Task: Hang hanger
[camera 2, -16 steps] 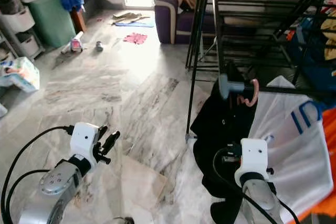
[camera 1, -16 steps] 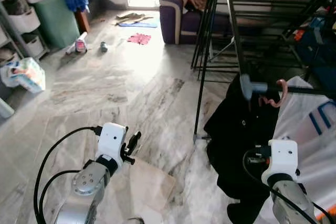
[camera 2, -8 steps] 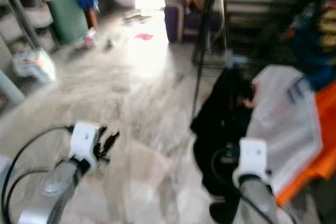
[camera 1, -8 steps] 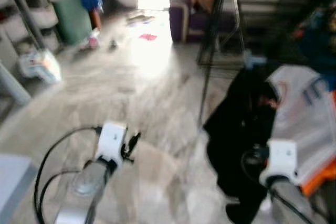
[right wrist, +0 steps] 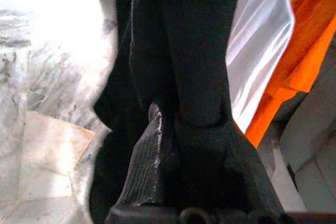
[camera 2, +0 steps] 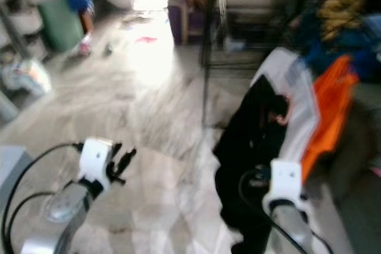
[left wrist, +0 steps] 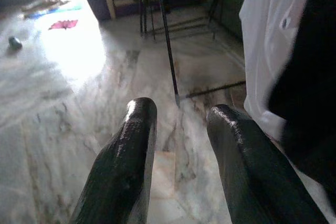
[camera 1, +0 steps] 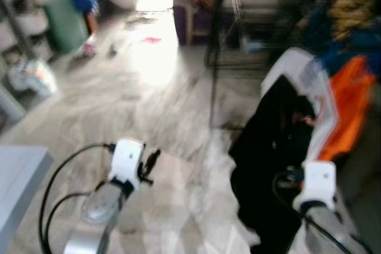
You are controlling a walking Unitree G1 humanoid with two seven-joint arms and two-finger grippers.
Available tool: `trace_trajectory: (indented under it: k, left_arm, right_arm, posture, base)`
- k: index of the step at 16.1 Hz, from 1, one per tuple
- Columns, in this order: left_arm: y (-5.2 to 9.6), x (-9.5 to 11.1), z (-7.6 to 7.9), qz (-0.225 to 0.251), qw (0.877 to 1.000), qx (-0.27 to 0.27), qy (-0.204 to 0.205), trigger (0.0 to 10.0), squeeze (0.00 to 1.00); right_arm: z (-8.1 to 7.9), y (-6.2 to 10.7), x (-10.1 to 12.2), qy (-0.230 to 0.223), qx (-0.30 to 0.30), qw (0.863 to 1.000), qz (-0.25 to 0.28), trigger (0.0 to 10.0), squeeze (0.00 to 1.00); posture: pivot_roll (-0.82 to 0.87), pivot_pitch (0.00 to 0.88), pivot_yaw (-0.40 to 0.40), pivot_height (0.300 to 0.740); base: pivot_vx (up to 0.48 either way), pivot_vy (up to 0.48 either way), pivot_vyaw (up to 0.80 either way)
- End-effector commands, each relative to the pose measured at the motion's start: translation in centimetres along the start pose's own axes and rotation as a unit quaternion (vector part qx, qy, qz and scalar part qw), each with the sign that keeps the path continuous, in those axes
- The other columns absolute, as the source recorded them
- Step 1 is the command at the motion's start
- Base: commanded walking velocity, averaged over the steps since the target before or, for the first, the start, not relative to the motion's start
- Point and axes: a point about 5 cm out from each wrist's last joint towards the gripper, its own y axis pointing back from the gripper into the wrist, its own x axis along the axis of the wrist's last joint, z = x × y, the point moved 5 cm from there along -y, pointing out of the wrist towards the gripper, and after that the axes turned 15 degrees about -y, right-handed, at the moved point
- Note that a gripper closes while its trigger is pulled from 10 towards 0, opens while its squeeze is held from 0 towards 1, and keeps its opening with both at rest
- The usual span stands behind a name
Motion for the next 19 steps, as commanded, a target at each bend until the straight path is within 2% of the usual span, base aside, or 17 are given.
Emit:
trace_trajectory:
  k: [1, 10, 19]
  left_arm:
    - [-0.11, 1.06, -0.07, 0.02, 1.0, 0.001, 0.003, 10.0, 0.0]
    - [-0.26, 1.38, 0.46, 0.029, 0.999, -0.011, 0.012, 10.0, 0.0]
    - [-0.46, 1.21, 0.65, 0.025, 1.0, -0.016, 0.008, 10.0, 0.0]
  right_arm:
    - [-0.53, -0.33, 2.13, 0.006, 0.007, 0.999, 0.038, 10.0, 0.0]
    - [-0.57, -0.63, 2.29, 0.01, 0.007, 0.999, 0.039, 10.0, 0.0]
    - [-0.97, -1.06, 2.31, 0.007, 0.015, 0.999, 0.038, 10.0, 0.0]
  posture:
    - [-0.05, 0.022, 0.014, 0.74]
    - [-0.05, 0.023, 0.012, 0.74]
    - [-0.05, 0.012, 0.013, 0.74]
  base:
    - [0.0, 0.0, 0.0]
    - [0.0, 0.0, 0.0]
    - [0.0, -0.349, 0.0]
